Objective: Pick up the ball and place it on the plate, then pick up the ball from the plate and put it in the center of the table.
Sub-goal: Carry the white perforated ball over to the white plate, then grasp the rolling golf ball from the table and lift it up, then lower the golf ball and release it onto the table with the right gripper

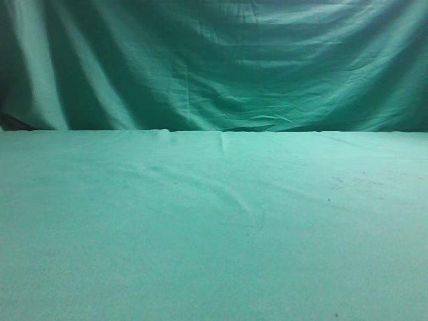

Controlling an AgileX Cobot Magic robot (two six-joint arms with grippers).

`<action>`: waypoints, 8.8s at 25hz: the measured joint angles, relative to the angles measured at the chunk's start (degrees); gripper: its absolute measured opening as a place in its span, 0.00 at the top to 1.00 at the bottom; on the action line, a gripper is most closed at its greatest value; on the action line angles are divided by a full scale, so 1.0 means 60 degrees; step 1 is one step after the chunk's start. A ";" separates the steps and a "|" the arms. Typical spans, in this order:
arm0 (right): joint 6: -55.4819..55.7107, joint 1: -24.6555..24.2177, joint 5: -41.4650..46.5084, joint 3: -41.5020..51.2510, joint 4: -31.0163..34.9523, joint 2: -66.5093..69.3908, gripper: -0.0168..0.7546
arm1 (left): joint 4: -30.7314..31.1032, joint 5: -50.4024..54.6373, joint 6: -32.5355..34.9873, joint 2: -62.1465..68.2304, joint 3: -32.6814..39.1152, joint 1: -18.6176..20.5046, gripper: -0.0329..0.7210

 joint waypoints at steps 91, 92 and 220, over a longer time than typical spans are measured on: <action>-0.3192 0.2770 0.5402 -0.5838 0.1931 1.0528 0.87 | -0.2626 0.2108 0.1039 0.3169 -0.4436 0.1157 0.96; -0.3192 0.2770 0.5418 -0.5838 0.1931 1.0528 0.87 | -0.2427 0.1967 0.1046 0.2926 -0.4387 0.0988 0.96; -0.3875 0.5042 0.6823 -1.6411 0.2429 2.0443 0.55 | 0.0836 -0.3295 -0.0130 -0.8223 0.5692 -0.1106 0.96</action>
